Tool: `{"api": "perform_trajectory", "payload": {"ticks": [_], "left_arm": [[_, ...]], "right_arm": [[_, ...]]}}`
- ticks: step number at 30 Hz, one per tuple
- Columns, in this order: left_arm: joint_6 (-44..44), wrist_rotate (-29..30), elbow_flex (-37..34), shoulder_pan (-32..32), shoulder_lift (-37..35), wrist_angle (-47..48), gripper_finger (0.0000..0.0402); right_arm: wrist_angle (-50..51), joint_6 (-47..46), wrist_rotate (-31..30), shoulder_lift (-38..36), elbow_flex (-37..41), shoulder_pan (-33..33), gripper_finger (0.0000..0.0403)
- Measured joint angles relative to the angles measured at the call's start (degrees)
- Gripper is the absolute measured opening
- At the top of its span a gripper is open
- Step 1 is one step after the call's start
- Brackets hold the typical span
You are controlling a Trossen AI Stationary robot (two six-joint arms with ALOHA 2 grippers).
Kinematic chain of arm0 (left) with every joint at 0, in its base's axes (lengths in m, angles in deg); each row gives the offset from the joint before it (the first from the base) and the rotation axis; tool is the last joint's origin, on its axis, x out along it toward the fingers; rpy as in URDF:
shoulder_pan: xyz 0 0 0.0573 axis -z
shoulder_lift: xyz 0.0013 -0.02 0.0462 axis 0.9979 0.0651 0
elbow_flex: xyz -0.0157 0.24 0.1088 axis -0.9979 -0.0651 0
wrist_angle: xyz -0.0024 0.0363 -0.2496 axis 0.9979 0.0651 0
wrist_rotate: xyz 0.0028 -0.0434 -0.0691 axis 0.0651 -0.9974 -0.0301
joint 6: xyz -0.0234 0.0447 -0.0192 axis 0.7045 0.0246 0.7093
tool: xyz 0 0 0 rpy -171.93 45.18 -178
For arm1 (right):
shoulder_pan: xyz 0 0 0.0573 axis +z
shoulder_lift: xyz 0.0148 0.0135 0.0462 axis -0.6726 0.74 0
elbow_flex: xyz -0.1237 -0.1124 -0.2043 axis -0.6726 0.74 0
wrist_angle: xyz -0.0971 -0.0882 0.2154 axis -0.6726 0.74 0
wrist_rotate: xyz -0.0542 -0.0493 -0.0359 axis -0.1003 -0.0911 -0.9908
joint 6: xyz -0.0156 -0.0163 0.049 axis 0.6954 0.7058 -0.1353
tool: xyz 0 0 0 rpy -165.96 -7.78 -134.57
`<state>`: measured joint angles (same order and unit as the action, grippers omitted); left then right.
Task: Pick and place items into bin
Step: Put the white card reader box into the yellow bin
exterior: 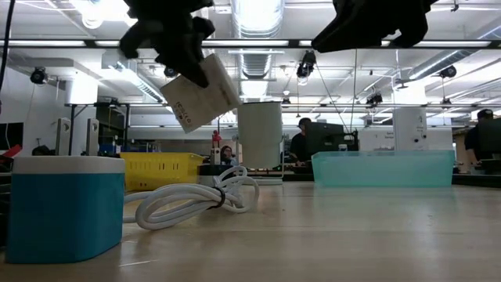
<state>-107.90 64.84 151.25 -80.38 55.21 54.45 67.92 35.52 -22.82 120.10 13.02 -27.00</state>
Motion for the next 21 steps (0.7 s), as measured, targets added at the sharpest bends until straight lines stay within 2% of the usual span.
{"api": "perform_trajectory", "payload": {"ticks": [2, 4, 7, 10, 16, 21], "left_arm": [[-9.2, 0.4, -0.2, 0.2, -0.1, 1.3, 0.0017], [-14.3, 1.6, -0.2, 0.1, -0.2, 3.1, 0.0017], [-16.7, 5.2, -0.3, -0.5, -0.3, 7.0, 0.0017], [-17.8, 5.5, -1.4, -1.6, -1.3, 8.4, 0.0017], [-31.1, -3.1, -6.1, -2.9, -4.4, 2.6, 0.0017], [-36.3, -5.1, -9.5, -3.4, -8.1, -1.1, 0.0017]], "right_arm": [[0.4, -1.0, 0.0, 0.0, 0.0, 0.0, 0.0108], [1.3, -1.4, 0.0, 0.0, 0.0, 0.0, 0.0105], [2.5, -1.5, 0.0, 0.0, 0.0, 0.0, 0.0102], [2.5, -1.6, 0.1, 0.0, 0.0, 0.0, 0.0098], [2.4, -1.6, 0.3, 0.0, 0.0, 0.0, 0.0089], [2.4, -1.7, 0.5, 0.1, 0.0, 0.0, 0.0083]]}}
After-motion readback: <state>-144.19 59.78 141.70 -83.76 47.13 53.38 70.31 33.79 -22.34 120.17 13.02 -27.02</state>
